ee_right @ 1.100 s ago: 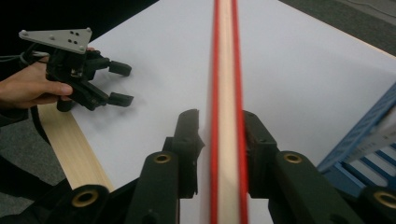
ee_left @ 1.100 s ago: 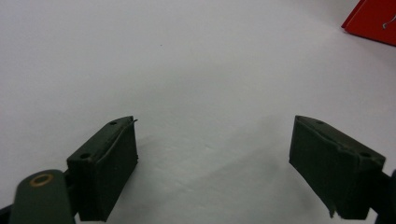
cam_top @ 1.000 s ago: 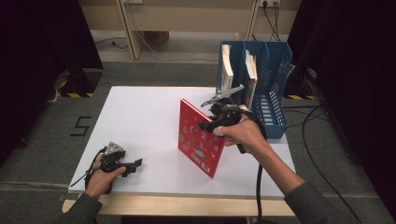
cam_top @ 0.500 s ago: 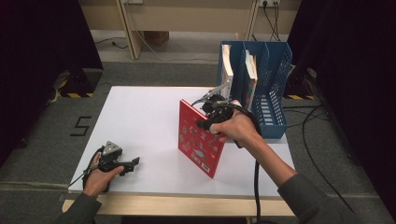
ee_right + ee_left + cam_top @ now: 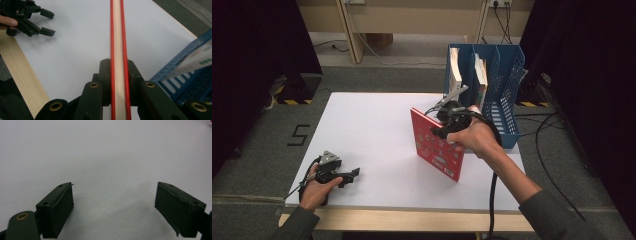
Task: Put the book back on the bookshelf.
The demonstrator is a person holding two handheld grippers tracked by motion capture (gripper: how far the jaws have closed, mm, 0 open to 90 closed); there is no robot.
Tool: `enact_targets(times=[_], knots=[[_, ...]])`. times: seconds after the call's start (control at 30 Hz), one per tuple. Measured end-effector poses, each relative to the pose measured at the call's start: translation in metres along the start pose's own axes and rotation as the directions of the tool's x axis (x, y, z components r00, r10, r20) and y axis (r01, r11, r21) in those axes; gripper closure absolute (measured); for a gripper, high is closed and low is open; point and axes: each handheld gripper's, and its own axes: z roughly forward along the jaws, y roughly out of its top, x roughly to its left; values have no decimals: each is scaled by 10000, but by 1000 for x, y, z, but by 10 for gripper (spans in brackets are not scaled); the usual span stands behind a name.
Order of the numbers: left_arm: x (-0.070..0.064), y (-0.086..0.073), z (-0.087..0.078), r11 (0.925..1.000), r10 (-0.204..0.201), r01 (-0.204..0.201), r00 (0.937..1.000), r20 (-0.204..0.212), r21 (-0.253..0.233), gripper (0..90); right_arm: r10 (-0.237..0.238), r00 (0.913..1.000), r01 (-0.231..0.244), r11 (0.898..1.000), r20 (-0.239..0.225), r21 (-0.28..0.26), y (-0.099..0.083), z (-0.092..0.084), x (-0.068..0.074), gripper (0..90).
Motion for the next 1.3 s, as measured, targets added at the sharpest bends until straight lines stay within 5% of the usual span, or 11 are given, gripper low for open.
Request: enact_targets(times=[0.4,0.8,1.07,1.1,1.27,1.3], knots=[[0,0,0,9999,20,-20,10000,18,99,146,1004,9940,-975,9932,441,-632,-26,-50,-23,794],[0,0,1,10000,-1,0,10000,46,100,142,2142,9738,-1991,9651,759,-1699,-62,-102,-48,793],[0,0,1,9999,35,-35,10000,13,127,139,2935,9451,-2546,9370,1437,-2392,-86,-140,-68,793],[0,0,1,9999,36,-37,10000,12,129,139,3207,9336,-2758,9278,1597,-2513,-90,-147,-73,793],[0,1,1,9999,33,-33,10000,9,128,136,3583,9128,-3024,9155,1959,-2655,-97,-160,-86,793],[-1,1,2,9999,29,-29,10000,18,141,135,3781,9015,-3166,9079,2107,-2747,-99,-166,-92,793]])
